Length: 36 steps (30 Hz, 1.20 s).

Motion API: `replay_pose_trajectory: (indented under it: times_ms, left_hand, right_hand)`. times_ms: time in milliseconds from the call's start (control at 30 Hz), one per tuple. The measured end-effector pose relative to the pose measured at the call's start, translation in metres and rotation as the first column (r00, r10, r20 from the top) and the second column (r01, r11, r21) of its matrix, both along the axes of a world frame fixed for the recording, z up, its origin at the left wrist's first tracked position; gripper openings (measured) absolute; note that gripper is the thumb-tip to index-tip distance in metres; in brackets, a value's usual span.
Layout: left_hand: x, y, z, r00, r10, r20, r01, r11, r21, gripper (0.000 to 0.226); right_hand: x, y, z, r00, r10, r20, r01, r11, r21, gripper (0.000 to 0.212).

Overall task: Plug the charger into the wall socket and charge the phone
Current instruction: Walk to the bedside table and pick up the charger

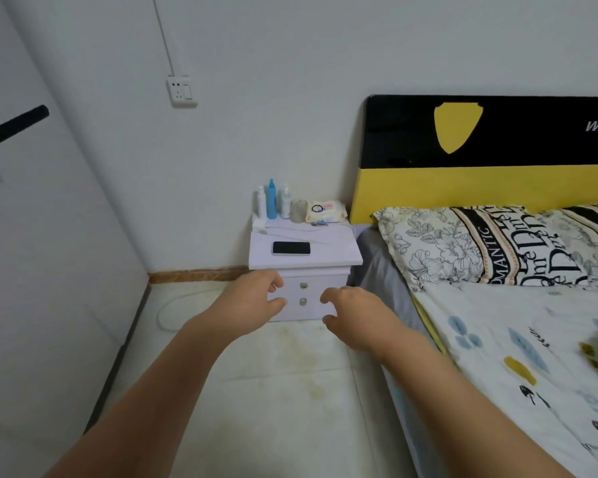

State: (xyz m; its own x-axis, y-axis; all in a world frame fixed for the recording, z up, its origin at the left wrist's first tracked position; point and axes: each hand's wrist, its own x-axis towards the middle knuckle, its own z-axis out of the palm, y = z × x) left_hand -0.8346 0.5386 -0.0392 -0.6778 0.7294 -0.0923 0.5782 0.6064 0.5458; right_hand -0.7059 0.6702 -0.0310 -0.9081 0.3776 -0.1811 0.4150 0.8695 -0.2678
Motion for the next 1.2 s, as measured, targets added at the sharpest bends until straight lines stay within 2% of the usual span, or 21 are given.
replay_pose_trajectory:
  times_ms: [300,667,867,1200]
  left_hand:
    - [-0.067,0.067,-0.009,1.0,0.014,0.014,-0.014,1.0,-0.008,0.026]
    - [-0.136,0.181,-0.002,0.996,0.078,0.035,-0.078,0.997,0.002,0.03]
    - [-0.186,0.211,-0.01,0.994,0.096,0.06,-0.092,0.993,-0.07,0.03]
    - [-0.316,0.253,-0.021,0.993,0.095,0.075,-0.091,0.994,-0.054,0.03]
  right_hand:
    - [-0.075,0.072,-0.006,1.0,0.021,0.017,-0.021,1.0,-0.011,0.04]
    - [-0.164,0.197,-0.004,0.997,0.07,0.027,-0.07,0.998,0.003,0.034]
    - [-0.218,0.229,-0.009,0.991,0.122,0.056,-0.121,0.992,-0.022,0.036]
    - [-0.342,0.272,-0.016,0.996,0.074,0.044,-0.072,0.997,-0.03,0.035]
